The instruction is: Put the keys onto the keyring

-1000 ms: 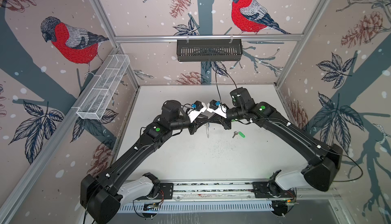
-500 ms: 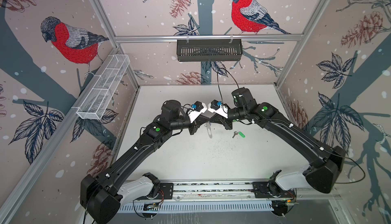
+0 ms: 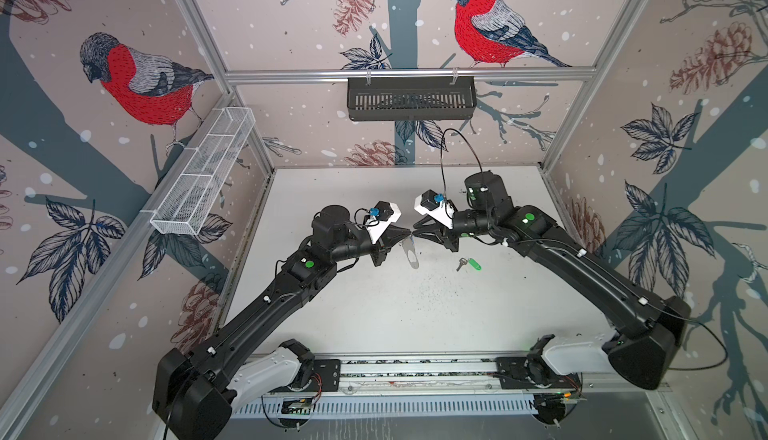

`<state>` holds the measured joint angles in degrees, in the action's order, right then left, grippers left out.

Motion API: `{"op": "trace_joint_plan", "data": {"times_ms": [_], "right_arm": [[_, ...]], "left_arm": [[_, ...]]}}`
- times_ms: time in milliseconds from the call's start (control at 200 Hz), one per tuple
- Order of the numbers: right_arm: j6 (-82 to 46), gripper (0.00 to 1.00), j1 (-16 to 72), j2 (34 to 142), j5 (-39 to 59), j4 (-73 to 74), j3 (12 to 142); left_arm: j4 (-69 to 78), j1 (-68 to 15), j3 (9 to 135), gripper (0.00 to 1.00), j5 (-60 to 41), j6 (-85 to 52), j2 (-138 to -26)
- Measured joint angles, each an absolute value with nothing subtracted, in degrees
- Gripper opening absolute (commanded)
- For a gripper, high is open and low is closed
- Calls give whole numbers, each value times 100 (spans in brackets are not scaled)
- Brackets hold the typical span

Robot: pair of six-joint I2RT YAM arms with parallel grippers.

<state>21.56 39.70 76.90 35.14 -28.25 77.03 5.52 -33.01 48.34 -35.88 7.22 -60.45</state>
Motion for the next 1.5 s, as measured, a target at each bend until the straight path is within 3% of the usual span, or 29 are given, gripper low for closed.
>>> {"op": "trace_joint_plan", "data": {"times_ms": [240, 785, 1496], "right_arm": [[1291, 39, 4003, 7131, 2759, -2060, 7144], [-836, 38, 4591, 6855, 145, -89, 6023], [-849, 35, 5310, 7054, -504, 187, 6001]], "left_arm": [[1638, -3301, 4510, 0, -3428, 322, -6018], [3701, -3304, 4097, 0, -3127, -379, -6447], [4716, -3319, 3922, 0, -2950, -884, -6652]]}}
